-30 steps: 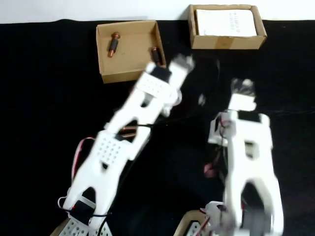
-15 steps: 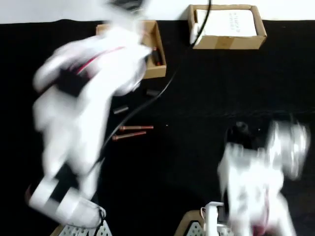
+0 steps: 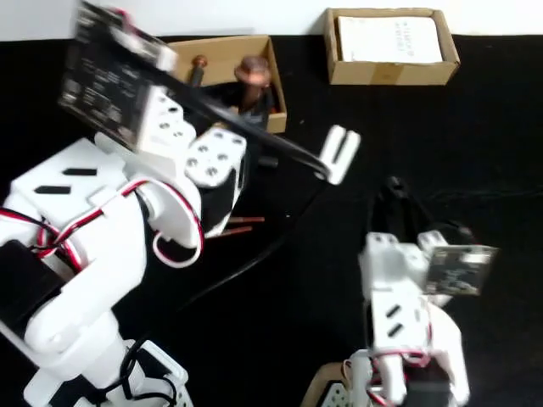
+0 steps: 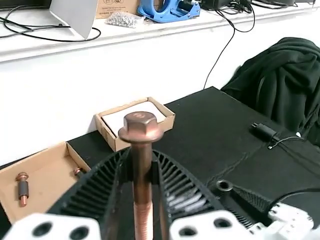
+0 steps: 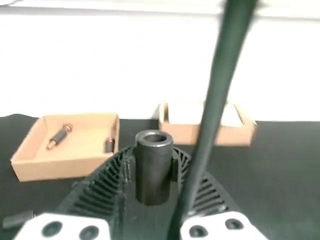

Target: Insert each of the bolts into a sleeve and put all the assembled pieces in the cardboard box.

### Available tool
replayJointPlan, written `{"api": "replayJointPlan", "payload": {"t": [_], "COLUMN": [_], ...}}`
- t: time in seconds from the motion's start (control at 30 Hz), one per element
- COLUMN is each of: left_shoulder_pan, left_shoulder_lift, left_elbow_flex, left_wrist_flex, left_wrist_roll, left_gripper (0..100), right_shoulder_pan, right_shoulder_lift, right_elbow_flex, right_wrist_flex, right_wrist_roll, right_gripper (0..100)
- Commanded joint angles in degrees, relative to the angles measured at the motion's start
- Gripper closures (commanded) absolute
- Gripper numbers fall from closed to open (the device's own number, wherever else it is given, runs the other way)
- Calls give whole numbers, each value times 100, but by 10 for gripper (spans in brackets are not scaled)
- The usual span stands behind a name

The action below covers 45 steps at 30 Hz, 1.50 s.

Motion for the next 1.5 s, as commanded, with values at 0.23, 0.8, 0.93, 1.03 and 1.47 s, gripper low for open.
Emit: {"api": "replayJointPlan", "payload": {"t": [0.23, 0.8, 0.93, 1.03, 1.47], "left_shoulder_pan": [-75, -787, -251, 92, 804], "left_shoulder_lift": [-84, -3363, -4022, -3943, -1824], "left_elbow_flex": [233, 8470, 8637, 8418, 7011], "left_wrist_flex": [-158, -4993, -5231, -5257, -5248], "left_wrist_roll": [26, 70, 70, 79, 1037], "left_gripper": [992, 992, 991, 991, 991], "right_shoulder_pan": [-866, -866, -875, -875, -1077], "right_shoulder_lift": [-48, -48, -13, -22, -48], "right_elbow_flex": [576, 848, 848, 848, 848], "right_wrist_flex": [-347, -338, -338, -338, -330], "right_wrist_roll": [-202, -818, -818, -809, -1222], "right_gripper": [991, 991, 991, 991, 991]}}
